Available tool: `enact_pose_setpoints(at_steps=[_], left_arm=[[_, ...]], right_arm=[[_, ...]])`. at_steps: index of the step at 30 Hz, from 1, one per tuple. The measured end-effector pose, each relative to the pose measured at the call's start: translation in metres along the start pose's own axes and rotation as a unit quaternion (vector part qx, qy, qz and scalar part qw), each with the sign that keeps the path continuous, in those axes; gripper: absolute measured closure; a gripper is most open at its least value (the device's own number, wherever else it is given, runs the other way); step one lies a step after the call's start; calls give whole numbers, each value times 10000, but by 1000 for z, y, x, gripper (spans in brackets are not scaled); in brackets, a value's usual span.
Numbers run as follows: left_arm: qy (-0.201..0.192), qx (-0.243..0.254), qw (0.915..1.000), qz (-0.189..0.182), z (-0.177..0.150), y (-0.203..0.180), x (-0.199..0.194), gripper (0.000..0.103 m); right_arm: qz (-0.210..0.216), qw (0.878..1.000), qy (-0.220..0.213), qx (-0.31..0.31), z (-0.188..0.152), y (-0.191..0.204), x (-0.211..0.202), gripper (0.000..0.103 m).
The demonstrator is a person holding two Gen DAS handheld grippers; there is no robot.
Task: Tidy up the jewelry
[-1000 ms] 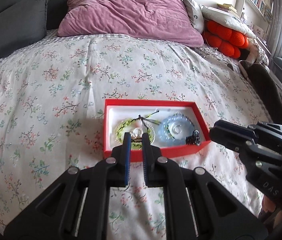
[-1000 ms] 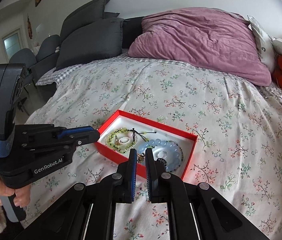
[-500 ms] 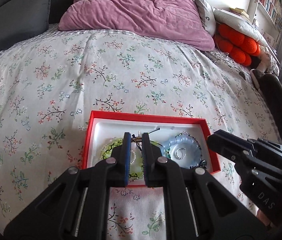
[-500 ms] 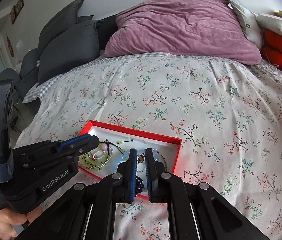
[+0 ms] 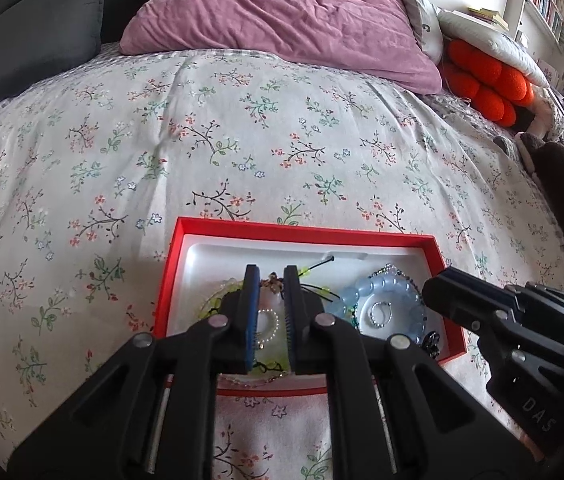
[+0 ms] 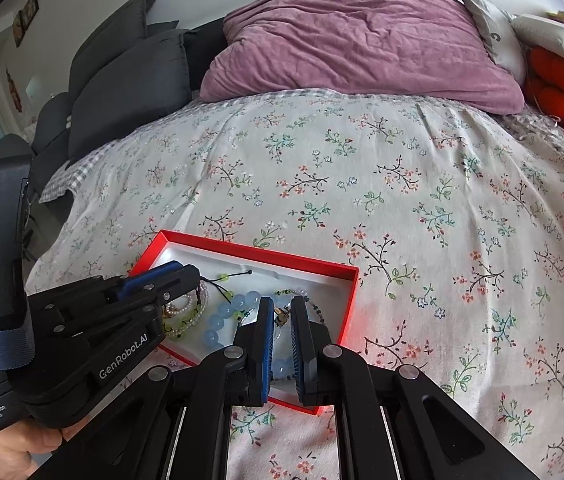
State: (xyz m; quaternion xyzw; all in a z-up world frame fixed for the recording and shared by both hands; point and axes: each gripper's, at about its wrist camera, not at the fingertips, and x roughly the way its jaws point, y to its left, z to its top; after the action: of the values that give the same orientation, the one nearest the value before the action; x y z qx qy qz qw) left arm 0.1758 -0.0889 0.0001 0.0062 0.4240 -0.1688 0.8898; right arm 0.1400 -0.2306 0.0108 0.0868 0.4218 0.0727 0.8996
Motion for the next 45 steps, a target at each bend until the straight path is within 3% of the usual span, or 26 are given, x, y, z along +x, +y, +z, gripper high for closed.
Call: enact_pose_setpoints(at_steps=[5, 10, 18, 22, 25, 30, 35, 42, 44, 45], left_arm=[[2, -21, 10000, 9, 1, 2, -4, 79], [8, -130, 9999, 28, 3, 8, -11, 76], [-74, -28, 9998, 176, 1, 8, -37, 49], [2, -100, 9993, 349, -4, 11, -49, 33], [81, -306, 9988, 362, -10, 18, -58, 27], [200, -402, 9982, 395, -19, 22, -73, 19], [280, -347, 9973, 584, -33, 22, -86, 2], [511, -263, 9951, 802, -58, 25, -98, 1], [632, -193, 9942, 849, -66, 25, -98, 1], [664, -135, 9938, 887, -70, 24, -98, 1]], right_arm=[[30, 10000, 59, 45, 0, -1, -1, 89], [-3, 9999, 88, 71, 0, -3, -5, 89], [25, 9999, 103, 17, -1, -3, -21, 86], [49, 9999, 136, 11, -8, 0, -31, 73], [26, 9999, 113, -23, -15, 4, -39, 36], [-84, 9996, 204, -192, -27, 17, -51, 35], [-324, 9986, 379, -176, -40, 24, -60, 25], [-793, 9949, 577, -228, -58, 35, -70, 11], [-903, 9937, 651, -91, -62, 34, -73, 0], [-950, 9932, 675, -26, -63, 32, -74, 0]])
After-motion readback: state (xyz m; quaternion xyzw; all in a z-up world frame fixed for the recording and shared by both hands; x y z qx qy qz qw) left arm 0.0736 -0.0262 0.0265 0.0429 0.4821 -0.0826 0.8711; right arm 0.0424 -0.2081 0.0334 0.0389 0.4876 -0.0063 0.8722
